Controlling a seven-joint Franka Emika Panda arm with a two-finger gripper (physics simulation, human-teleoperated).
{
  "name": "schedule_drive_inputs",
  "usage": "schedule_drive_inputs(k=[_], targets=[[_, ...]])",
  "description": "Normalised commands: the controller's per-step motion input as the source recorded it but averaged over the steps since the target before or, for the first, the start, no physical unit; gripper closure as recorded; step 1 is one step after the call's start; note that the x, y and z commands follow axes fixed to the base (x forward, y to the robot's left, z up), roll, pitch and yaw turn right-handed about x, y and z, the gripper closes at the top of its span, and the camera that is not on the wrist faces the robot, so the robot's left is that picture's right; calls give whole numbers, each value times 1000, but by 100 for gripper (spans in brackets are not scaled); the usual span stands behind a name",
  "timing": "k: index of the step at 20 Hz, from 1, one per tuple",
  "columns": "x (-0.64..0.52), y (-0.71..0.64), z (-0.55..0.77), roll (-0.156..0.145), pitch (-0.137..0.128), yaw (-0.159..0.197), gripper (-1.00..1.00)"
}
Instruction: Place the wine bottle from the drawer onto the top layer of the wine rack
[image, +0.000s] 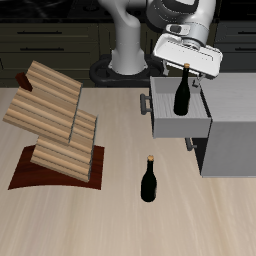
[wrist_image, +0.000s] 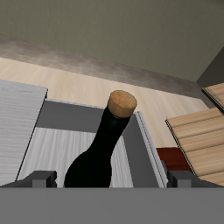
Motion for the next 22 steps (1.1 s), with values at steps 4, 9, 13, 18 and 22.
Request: schedule_drive_inputs(k=[4, 9, 13, 18, 22], targets=[[161, 61, -103, -1, 50, -23, -100], [183, 77, -1, -3, 22, -11, -100], [155, 1, 24, -18, 20, -30, -100], [169, -63, -48, 13, 62, -31, -100], [106, -184, -44, -33, 34, -73, 100]])
